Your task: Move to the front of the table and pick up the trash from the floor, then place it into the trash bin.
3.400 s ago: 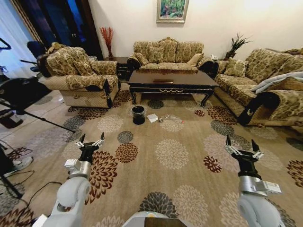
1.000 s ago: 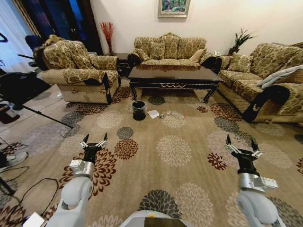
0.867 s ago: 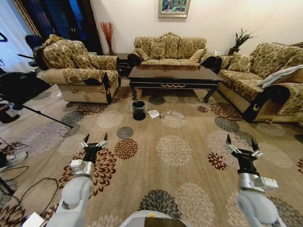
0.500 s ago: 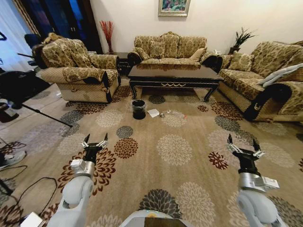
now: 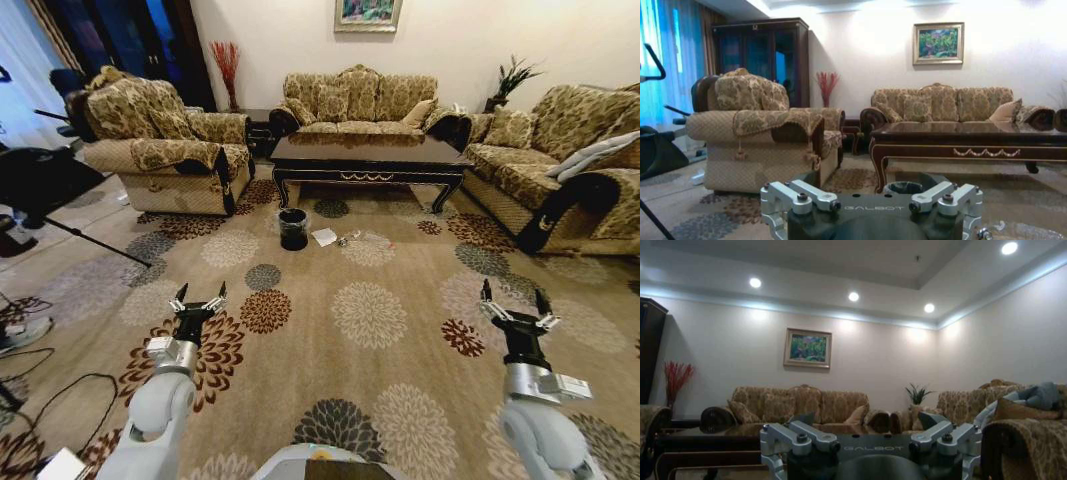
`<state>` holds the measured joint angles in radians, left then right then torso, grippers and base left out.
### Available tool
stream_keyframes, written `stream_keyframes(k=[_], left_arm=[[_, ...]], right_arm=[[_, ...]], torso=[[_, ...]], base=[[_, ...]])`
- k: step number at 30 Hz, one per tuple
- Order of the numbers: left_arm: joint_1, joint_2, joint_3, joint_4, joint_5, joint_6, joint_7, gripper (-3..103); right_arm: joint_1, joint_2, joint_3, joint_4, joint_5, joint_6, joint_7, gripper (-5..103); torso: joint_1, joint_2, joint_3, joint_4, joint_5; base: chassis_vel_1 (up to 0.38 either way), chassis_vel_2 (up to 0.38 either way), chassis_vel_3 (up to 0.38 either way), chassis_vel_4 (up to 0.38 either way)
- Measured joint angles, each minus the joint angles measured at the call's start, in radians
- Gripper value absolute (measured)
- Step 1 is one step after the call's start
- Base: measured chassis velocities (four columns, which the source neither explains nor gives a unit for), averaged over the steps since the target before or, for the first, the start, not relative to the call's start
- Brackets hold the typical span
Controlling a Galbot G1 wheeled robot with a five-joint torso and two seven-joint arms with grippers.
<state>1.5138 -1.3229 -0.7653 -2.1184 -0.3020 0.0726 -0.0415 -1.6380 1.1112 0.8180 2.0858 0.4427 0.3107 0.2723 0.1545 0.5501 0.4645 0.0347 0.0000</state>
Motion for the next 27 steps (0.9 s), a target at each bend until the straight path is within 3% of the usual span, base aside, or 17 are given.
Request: stream_keyframes(k=[27], left_arm=[[0.001,0.006,0.003,0.0,-0.002,-0.001,0.007,100]], right_arm=[[0.002,0.014,-0.002,-0.004,0.009,0.039,-0.015,100]], torso=[[-0.045,-0.113,-0.069,0.0,0.0]], base=[[0.0,0.0,0.0,0.0]])
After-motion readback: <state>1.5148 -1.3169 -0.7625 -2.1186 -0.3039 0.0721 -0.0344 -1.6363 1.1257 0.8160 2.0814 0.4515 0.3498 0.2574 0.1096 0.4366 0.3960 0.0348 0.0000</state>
